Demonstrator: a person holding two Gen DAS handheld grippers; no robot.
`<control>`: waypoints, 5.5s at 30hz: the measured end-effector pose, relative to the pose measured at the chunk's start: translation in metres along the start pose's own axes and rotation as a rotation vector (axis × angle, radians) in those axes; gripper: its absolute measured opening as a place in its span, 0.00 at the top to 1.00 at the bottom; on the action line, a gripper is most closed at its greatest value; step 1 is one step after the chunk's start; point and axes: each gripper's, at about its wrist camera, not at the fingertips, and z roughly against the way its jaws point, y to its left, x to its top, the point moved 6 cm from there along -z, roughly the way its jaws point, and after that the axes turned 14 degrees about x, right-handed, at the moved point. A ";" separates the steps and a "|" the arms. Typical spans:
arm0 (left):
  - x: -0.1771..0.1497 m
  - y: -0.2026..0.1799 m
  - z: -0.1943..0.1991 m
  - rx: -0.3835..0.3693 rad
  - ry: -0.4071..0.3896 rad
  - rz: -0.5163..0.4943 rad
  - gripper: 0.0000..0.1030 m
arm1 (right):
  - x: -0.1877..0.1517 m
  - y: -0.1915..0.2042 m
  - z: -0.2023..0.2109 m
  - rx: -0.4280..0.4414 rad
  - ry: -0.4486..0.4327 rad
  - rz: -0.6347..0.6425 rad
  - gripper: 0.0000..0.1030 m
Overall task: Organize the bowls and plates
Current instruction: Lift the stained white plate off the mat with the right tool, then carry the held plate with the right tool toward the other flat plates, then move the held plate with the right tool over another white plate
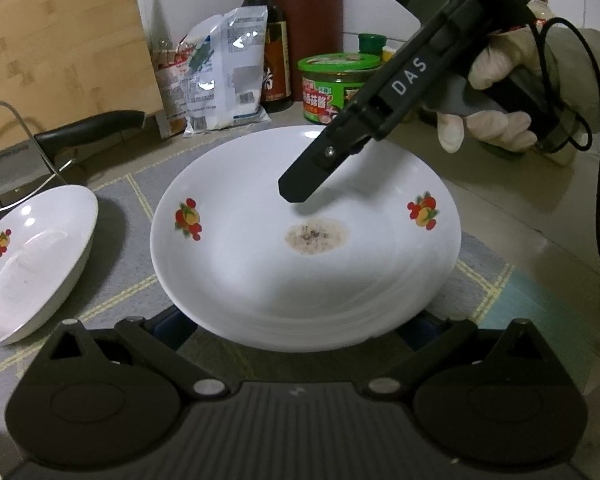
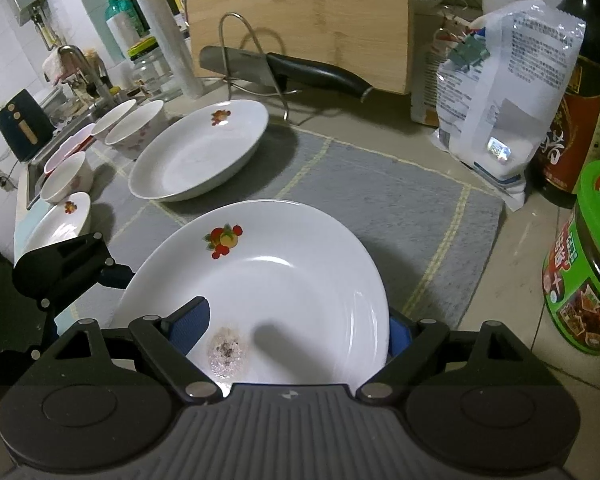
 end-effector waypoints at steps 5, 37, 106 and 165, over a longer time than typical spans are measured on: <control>0.000 0.000 -0.006 -0.004 0.010 0.010 0.00 | 0.000 -0.006 -0.004 -0.007 0.001 -0.008 0.11; -0.035 0.071 0.113 0.148 -0.081 0.238 0.00 | 0.015 0.120 -0.013 -0.120 -0.149 0.073 0.00; -0.198 0.225 0.130 -0.053 -0.043 0.015 0.00 | 0.029 0.243 -0.214 0.096 -0.013 -0.012 0.00; -0.181 0.193 0.114 -0.029 0.003 -0.028 0.01 | 0.008 0.221 -0.175 0.116 0.099 0.042 0.03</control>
